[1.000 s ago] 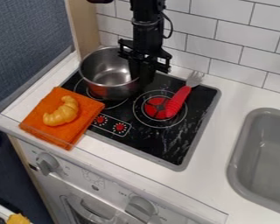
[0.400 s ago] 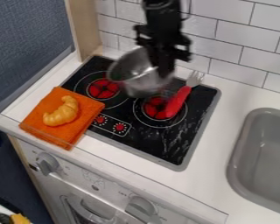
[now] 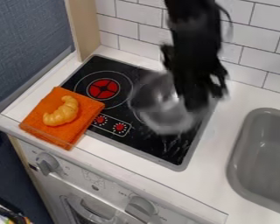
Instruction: Move the pot below the right burner
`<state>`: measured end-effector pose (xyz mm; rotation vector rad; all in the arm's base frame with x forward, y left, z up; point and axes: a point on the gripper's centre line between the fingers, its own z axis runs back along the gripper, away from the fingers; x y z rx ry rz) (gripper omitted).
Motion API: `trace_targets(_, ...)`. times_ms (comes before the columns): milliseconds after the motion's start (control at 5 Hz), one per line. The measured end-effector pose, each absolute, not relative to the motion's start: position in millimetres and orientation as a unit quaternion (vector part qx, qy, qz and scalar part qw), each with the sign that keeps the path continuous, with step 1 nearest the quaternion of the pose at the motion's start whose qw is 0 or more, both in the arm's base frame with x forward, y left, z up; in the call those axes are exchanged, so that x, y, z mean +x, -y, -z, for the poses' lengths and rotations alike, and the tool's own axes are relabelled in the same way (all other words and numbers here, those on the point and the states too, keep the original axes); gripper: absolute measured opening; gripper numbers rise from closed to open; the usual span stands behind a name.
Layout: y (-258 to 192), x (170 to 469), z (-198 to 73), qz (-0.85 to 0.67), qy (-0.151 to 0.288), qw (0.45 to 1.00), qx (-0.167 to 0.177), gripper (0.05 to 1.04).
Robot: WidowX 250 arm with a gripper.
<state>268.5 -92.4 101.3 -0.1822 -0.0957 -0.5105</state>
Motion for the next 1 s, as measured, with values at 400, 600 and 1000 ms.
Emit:
trace_targets(400, 88.7, 225.3, -72.7, 0.243, -0.001, 0.968, -0.069, 0.082)
trace_targets(600, 87.5, 228.0, -60.6, 0.233, -0.013, 0.971, -0.056, 0.082)
trace_targets(1000, 80.3, 245.7, -37.1, 0.207, -0.015, 0.978, -0.021, 0.082)
